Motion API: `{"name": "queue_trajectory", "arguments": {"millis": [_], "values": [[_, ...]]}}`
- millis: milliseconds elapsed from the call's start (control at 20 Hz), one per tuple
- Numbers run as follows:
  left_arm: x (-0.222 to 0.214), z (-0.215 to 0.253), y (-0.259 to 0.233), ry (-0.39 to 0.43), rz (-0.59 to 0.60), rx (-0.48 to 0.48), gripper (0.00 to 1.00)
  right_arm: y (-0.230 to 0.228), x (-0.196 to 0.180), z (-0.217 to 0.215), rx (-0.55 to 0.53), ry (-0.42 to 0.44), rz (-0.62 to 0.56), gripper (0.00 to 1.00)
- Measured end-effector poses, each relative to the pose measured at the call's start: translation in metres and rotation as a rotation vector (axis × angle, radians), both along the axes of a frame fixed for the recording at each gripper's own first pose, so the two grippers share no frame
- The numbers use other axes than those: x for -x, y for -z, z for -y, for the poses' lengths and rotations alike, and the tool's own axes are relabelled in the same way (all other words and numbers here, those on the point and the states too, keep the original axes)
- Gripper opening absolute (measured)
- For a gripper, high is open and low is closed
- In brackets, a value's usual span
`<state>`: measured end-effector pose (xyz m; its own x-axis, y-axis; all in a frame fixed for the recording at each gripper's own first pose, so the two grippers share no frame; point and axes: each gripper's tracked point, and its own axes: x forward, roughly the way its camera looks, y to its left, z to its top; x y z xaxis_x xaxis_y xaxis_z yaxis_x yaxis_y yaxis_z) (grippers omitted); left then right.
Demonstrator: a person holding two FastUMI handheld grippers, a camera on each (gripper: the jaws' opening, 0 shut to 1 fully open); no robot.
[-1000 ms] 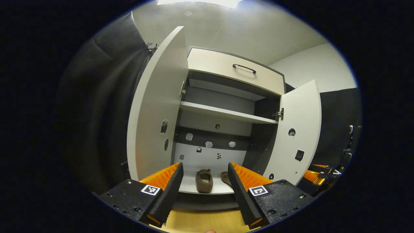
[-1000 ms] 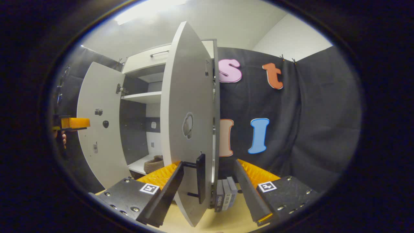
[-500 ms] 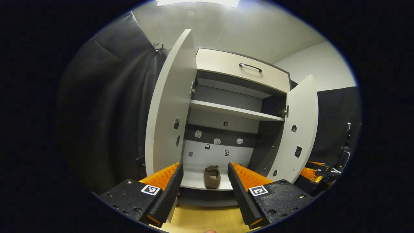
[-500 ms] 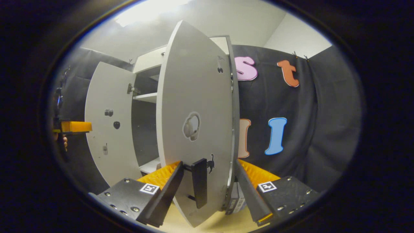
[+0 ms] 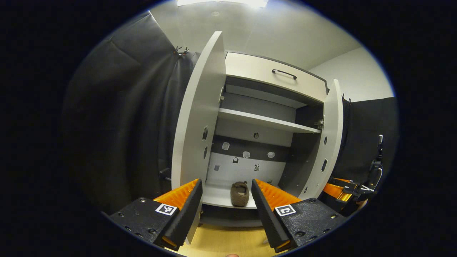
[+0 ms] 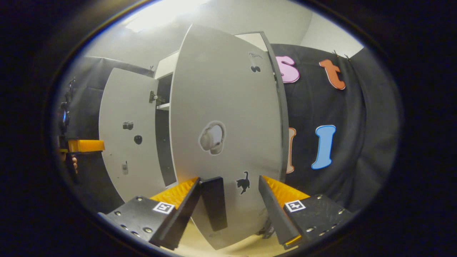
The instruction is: Grab one shoe with the right hand and put it into the shoe cabinet, grab the other shoe with the left hand and put it into the shoe cabinet; then close the right door with the right hand and the left door with the left hand.
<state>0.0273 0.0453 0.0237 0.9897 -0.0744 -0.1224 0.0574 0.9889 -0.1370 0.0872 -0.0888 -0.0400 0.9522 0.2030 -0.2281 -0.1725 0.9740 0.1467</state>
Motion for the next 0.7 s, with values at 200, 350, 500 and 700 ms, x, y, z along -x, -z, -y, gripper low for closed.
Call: {"name": "queue_trajectory", "arguments": {"millis": [200, 350, 500, 700], "values": [[0.006, -0.012, 0.003, -0.022, 0.002, 0.0, 0.84, 0.003, -0.014, -0.015, -0.02, -0.026, -0.004, 0.99], [0.014, -0.031, 0.0, -0.057, 0.017, -0.008, 0.84, 0.003, -0.024, -0.024, -0.024, -0.033, 0.004, 0.99], [0.022, -0.052, -0.004, -0.103, 0.033, -0.011, 0.85, 0.008, -0.032, -0.039, -0.035, -0.038, -0.005, 0.98], [0.031, -0.084, -0.007, -0.173, 0.04, -0.023, 0.85, 0.012, -0.05, -0.051, -0.042, -0.039, -0.011, 0.98]]}}
